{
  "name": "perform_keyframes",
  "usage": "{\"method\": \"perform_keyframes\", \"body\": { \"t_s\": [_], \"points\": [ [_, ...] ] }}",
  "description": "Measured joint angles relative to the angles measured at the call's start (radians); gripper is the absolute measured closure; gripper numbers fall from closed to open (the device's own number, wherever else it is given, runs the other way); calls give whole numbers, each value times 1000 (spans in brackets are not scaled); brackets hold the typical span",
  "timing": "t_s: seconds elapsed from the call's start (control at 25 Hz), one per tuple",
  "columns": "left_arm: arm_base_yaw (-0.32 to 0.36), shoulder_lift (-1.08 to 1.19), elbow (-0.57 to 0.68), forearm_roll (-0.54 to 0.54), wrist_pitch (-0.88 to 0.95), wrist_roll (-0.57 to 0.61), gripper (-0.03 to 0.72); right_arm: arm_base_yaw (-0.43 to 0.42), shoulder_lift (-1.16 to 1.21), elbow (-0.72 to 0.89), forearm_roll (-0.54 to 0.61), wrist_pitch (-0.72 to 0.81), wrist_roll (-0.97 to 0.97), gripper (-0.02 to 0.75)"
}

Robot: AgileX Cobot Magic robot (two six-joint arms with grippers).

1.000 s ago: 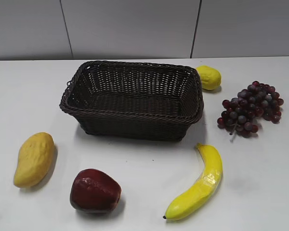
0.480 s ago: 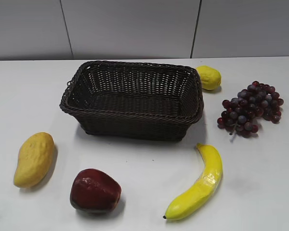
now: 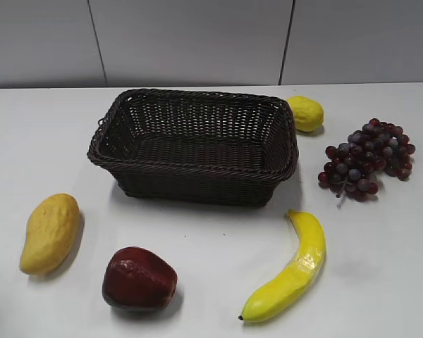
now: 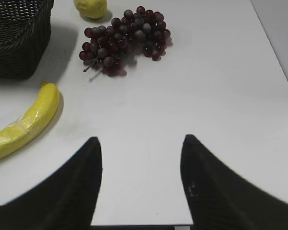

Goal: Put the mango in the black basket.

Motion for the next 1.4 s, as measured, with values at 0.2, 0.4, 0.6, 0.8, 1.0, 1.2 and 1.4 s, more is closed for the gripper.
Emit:
{"method": "perform_keyframes", "body": {
  "t_s": [0.2, 0.4, 0.6, 0.8, 1.0, 1.2, 1.4],
  "points": [
    [-10, 212, -46, -49, -67, 48, 95, 0, 0, 0, 0, 0, 0, 330],
    [-108, 392, -78, -60, -158, 61, 95, 0, 0, 0, 0, 0, 0, 330],
    [-227, 573, -81, -68, -303, 61, 95, 0, 0, 0, 0, 0, 0, 330],
    [-244, 745, -83, -113, -414, 61, 79, 0, 0, 0, 0, 0, 0, 330],
    [-244, 869, -85, -143, -460, 61, 64, 0, 0, 0, 0, -1, 0, 330],
    [-244, 938, -86, -154, -485, 61, 64, 0, 0, 0, 0, -1, 0, 330],
    [-244, 939, -88, -156, -493, 61, 103, 0, 0, 0, 0, -1, 0, 330]
  ]
}}
